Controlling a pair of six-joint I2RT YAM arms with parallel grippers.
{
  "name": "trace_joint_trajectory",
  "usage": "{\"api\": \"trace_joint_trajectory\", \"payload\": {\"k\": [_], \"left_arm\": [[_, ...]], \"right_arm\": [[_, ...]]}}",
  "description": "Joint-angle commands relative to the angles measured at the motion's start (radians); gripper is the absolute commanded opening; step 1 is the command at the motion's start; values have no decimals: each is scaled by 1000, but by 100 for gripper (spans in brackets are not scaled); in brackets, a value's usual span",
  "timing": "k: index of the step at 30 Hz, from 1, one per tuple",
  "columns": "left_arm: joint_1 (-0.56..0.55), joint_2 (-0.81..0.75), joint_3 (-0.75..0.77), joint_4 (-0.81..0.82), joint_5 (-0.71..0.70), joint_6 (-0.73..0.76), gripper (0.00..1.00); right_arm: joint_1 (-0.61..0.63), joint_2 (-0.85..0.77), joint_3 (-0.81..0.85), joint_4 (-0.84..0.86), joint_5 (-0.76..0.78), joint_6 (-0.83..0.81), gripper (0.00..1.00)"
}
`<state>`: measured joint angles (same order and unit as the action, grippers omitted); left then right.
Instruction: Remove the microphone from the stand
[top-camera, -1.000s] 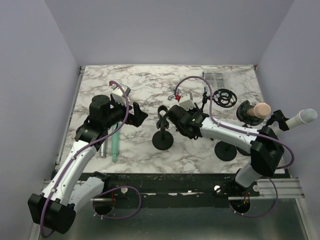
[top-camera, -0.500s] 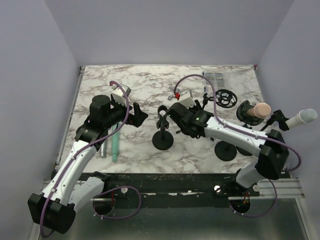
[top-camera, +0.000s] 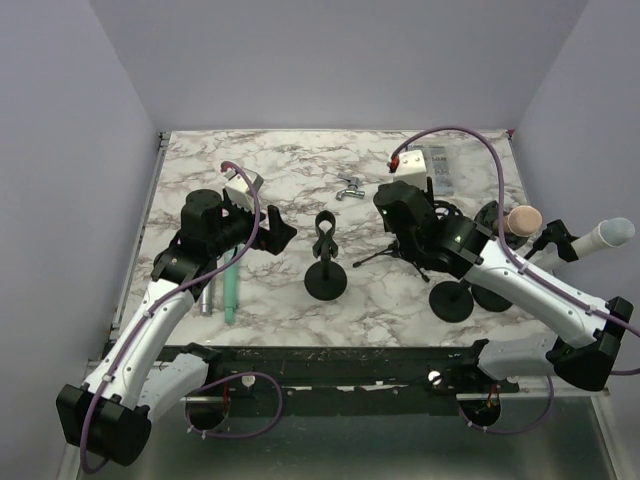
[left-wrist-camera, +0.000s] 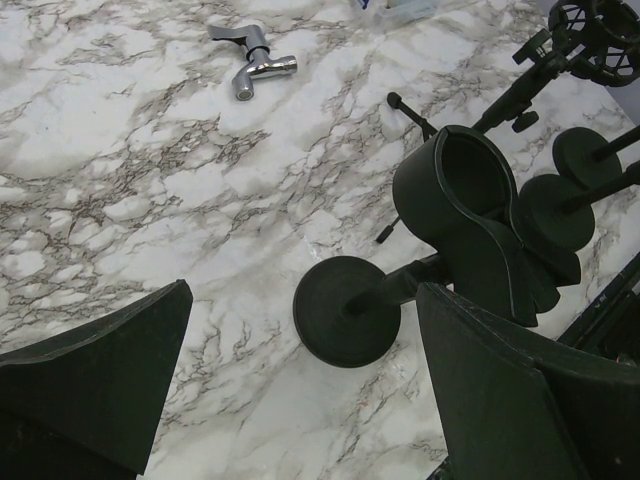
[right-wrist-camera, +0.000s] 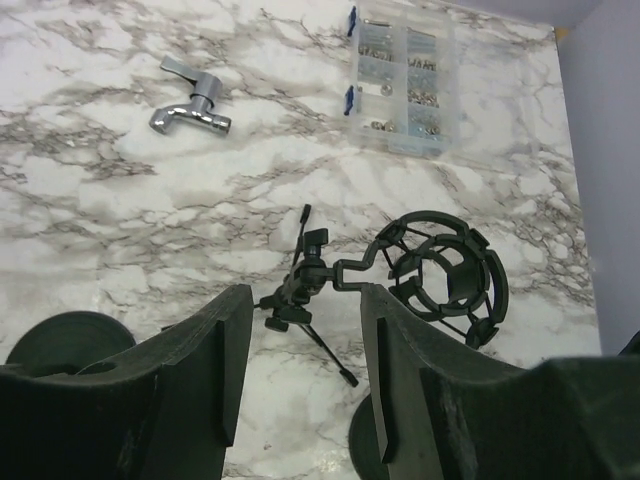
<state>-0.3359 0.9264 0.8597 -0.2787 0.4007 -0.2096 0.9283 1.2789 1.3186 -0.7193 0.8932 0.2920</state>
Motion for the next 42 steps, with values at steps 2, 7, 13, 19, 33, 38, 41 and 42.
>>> {"api": "trace_joint_trajectory", "payload": {"k": [2,7,13,19,33,38,41,42], "left_arm": [[-5,3,22,4,2,4,98],[-6,-3,22,5,-2,7,99],[-6,-10,21,9,3,4,99],[-6,-17,19,8,-2,5,99],[-8,-20,19,10,0,5,99],[-9,-20,18,12,0,4,99],[-10,-18,16,13,0,4,99],[-11,-18,16,12,0,4,99]], "right_arm": [[4,2,73,18,-30,-4,56],[0,24,52,14,4,24,74],[-69,52,-8,7,-55,147,75],[-114,58,-97,20,-114,228,67],[-154,71,-232,136,-138,304,56],[-166,48,-331,280,-116,276,53],[-167,40,-364,364,-105,246,49],[-167,40,-372,386,-98,234,48]]}}
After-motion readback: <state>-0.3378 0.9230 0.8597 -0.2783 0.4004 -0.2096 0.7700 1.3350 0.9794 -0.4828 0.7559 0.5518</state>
